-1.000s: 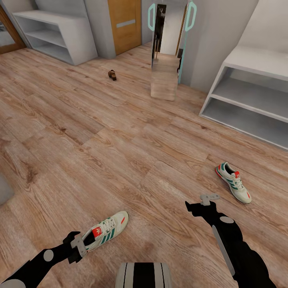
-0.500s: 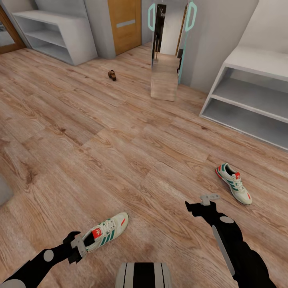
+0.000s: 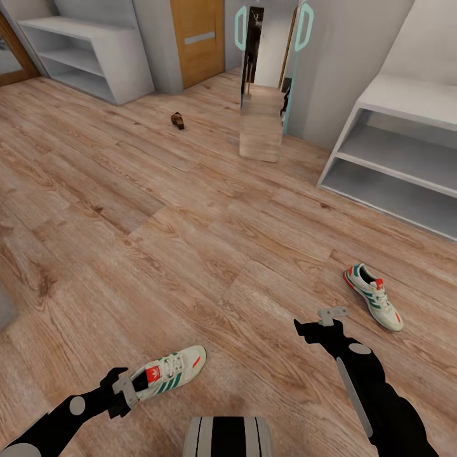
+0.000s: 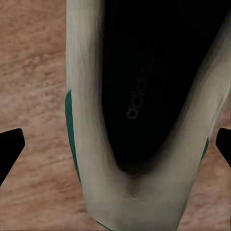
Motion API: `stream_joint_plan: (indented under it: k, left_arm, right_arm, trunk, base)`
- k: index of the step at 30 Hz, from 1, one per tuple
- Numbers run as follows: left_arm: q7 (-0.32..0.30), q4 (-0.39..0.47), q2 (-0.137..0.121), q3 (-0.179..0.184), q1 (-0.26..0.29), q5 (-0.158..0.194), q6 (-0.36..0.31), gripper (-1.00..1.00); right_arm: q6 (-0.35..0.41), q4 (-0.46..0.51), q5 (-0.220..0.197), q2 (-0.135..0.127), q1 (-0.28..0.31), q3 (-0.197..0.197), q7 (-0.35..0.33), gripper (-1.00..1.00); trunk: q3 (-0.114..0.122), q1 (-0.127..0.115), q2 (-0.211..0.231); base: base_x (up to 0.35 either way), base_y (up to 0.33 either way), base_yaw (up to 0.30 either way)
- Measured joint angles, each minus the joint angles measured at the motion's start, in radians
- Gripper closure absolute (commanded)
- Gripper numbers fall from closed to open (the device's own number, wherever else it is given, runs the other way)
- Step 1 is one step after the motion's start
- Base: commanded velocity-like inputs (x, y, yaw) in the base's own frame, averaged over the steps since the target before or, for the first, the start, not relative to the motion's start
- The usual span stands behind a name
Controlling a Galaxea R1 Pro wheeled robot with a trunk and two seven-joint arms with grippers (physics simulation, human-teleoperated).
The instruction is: Pick up the two gym shoes and the two sandals from the corridor floor and place them onto the hallstand (shoe rack) in the corridor, making sure they are on the rack and not on the floor. Arrange them so the two gym shoes are next to each other and the two sandals are next to each other.
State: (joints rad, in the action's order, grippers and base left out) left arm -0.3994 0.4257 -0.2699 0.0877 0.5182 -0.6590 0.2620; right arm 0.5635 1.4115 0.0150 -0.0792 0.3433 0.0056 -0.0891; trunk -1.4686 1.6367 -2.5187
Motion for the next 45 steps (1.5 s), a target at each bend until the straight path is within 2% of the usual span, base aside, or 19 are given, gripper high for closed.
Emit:
stream_joint_plan:
  k: [45]
  left_arm:
    - [0.018,-0.001,-0.001,-0.006,0.000,0.004,-0.001,1.00]
  right_arm:
    - [0.000,0.000,0.000,0.000,0.000,0.000,0.000,-1.00]
  trunk:
    - [0.000,0.000,0.000]
  base:
    - [0.000,0.000,0.000]
